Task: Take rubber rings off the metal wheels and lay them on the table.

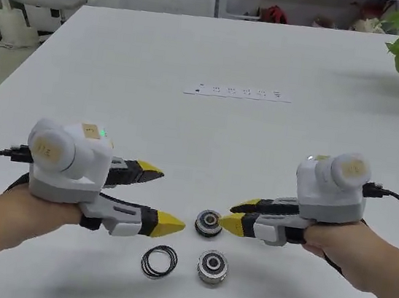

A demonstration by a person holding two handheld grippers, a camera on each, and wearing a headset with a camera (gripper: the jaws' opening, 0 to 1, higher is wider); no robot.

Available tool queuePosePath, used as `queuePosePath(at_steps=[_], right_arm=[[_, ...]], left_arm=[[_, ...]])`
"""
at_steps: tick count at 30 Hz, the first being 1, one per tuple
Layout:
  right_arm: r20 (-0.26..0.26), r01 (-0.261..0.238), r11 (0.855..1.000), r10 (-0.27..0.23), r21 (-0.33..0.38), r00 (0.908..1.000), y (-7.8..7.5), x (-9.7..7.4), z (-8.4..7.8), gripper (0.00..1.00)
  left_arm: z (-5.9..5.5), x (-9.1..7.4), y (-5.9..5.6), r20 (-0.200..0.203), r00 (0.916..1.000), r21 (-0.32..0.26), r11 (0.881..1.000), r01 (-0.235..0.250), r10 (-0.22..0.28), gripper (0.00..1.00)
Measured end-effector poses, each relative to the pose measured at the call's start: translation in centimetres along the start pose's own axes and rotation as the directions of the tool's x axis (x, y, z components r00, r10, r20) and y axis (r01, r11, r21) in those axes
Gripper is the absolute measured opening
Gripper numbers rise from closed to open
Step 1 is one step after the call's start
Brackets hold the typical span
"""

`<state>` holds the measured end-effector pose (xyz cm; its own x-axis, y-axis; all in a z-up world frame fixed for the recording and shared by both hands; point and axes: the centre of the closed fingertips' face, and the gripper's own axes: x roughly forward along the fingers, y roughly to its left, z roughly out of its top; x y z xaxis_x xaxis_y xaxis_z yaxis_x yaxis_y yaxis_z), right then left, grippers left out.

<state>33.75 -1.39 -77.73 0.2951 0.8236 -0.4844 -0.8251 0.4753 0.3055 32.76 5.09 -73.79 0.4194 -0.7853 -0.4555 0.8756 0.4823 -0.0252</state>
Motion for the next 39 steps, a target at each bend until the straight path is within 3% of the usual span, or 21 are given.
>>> queuePosePath(at_steps=[8, 20, 39], right_arm=[[-0.041, -0.008, 0.999, 0.006, -0.039, 0.9991, -0.3, 0.6, -1.2, 0.21], [-0.079, -0.030, 0.996, 0.024, -0.082, 0.9966, -0.3, 1.5, -2.4, 0.21], [-0.065, -0.038, 0.992, 0.031, -0.117, 0.9974, -0.2, 2.2, -2.5, 0.17]], left_arm=[[-0.5, 1.3, 0.2, -0.010, 0.9998, -0.017, 1.000, 0.015, -0.015, 0.57], [-1.3, 3.1, -0.6, -0.039, 0.9978, -0.020, 0.998, 0.053, -0.054, 0.55], [-1.6, 5.6, -0.9, -0.044, 0.9962, -0.064, 0.995, 0.072, -0.075, 0.45]])
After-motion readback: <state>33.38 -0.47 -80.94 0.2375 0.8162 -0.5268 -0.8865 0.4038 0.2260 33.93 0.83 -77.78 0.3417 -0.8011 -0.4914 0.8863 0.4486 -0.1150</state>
